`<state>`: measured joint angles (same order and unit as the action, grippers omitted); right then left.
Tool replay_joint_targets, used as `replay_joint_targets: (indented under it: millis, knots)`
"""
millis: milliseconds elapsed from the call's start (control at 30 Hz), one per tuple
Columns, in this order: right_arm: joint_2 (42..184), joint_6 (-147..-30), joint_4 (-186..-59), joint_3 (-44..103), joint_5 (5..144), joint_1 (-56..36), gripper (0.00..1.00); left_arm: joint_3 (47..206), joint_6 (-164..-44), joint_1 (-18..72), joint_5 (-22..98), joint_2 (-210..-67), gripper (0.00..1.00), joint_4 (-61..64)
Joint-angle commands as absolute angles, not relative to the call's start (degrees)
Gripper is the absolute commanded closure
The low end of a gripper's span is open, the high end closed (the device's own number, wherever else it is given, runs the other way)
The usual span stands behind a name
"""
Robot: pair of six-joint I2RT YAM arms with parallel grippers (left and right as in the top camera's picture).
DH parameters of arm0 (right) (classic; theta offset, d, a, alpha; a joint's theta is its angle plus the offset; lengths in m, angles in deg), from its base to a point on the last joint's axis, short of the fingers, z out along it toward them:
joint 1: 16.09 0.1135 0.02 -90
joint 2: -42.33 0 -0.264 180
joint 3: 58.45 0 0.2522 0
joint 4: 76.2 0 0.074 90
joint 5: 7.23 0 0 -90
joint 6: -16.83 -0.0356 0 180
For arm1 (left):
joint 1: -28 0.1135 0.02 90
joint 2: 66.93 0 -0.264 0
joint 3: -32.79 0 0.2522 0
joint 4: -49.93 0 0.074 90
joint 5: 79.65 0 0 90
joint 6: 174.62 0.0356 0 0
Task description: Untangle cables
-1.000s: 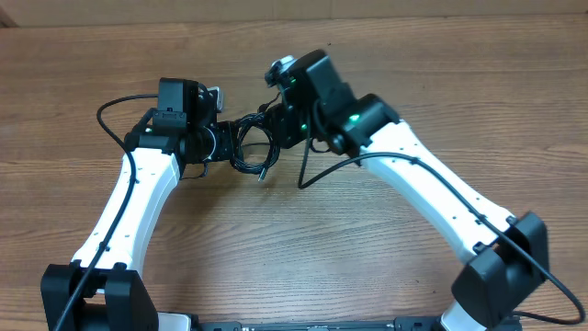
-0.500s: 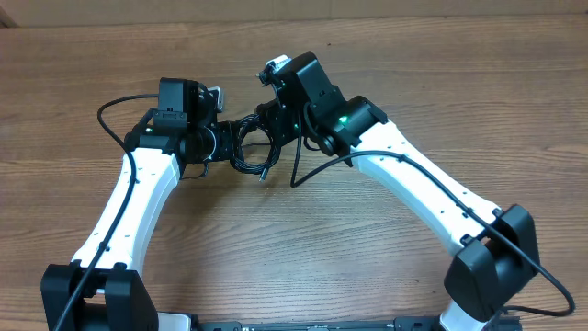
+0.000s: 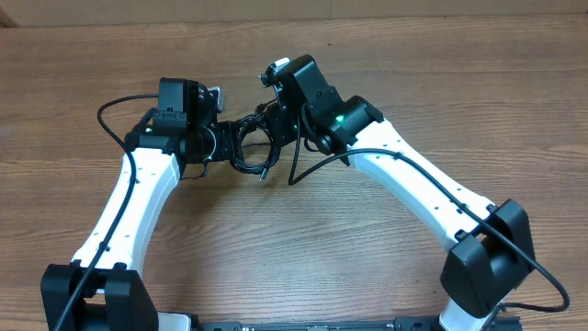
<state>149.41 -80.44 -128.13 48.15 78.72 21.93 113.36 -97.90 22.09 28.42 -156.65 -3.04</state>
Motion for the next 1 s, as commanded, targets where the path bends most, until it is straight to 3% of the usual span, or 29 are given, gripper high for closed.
replay_joint_targets:
  millis: [0, 133, 267, 633, 967]
  knots:
    - [150.68, -81.07, -127.44, 48.26, 79.29, 22.08, 0.79, 113.99, -97.0, 21.87, 29.95, -156.91, 0.96, -2.79]
    - [150.7, -81.07, -126.78, 48.26, 79.29, 22.1, 0.8, 113.99, -97.0, 21.87, 29.95, -156.91, 0.96, -2.79]
    - [150.75, -81.07, -126.65, 48.26, 79.31, 22.08, 0.96, 113.99, -96.98, 21.87, 29.92, -156.91, 0.96, -2.79]
    - [145.31, -81.05, -127.0, 50.79, 79.29, 21.97, 0.96, 113.99, -98.33, 21.87, 27.15, -156.93, 0.96, -2.14]
    - [134.6, -86.73, -144.18, 50.73, 71.31, 22.58, 0.96, 113.99, -119.25, 22.0, 17.2, -156.93, 0.96, 0.57]
